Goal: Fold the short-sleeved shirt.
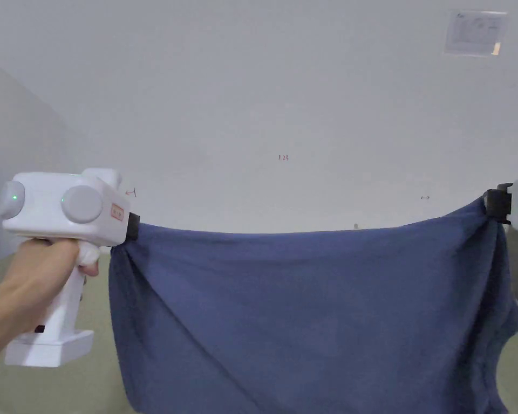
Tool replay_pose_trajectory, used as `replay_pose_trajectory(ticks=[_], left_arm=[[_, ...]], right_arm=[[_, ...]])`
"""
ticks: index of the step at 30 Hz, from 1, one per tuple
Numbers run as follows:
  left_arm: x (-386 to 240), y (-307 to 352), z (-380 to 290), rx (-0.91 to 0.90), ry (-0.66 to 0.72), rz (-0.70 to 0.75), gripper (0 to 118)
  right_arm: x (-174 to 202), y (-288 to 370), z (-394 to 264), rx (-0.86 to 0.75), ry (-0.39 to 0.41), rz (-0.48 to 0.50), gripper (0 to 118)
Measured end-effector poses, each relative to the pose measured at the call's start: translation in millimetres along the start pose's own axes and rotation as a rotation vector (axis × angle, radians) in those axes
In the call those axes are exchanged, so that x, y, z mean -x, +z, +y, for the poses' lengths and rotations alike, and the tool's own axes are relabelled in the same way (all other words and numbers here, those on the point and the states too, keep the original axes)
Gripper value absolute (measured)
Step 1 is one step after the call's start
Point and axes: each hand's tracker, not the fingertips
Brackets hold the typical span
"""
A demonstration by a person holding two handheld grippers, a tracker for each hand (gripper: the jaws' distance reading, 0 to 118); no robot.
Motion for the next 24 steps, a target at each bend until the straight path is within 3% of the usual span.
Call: replay_pose_trajectory(ticks=[4, 19, 24], left_arm=[[-12, -9, 31, -0.024, -0.08, 0.09, 5], [-20, -107, 155, -0.088, -0.069, 0.229, 5], [-28, -157, 184, -0.1, -0.131, 0.285, 5]], right_arm=[[9, -21, 22, -0.011, 0.057, -0.03, 1], [33, -181, 118, -0.048, 0.09, -0.091, 1], [36, -228, 141, -0.063, 0.075, -0.094, 1]])
